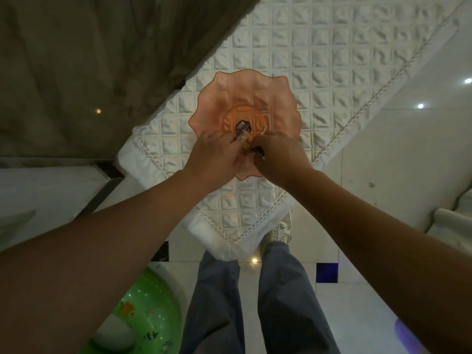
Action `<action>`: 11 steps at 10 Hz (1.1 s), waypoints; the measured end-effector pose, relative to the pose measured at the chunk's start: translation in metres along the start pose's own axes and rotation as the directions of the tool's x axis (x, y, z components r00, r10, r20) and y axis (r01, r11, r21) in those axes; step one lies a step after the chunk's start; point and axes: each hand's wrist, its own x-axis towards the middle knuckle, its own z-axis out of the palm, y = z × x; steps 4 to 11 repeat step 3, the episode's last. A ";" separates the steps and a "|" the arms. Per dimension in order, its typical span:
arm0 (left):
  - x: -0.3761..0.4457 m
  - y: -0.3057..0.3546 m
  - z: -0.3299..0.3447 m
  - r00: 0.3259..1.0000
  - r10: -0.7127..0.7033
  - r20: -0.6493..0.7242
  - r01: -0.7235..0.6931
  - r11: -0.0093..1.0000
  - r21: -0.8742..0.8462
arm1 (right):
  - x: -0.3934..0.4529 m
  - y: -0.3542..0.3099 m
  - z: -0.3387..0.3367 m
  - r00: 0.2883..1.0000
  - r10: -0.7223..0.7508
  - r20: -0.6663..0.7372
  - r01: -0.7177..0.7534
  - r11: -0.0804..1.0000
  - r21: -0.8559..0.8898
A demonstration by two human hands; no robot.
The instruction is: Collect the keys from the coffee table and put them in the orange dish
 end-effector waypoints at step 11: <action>-0.014 0.010 -0.002 0.996 -0.071 -0.045 0.073 0.997 0.032 | -0.016 -0.002 -0.012 1.000 0.001 -0.031 0.000 0.999 0.032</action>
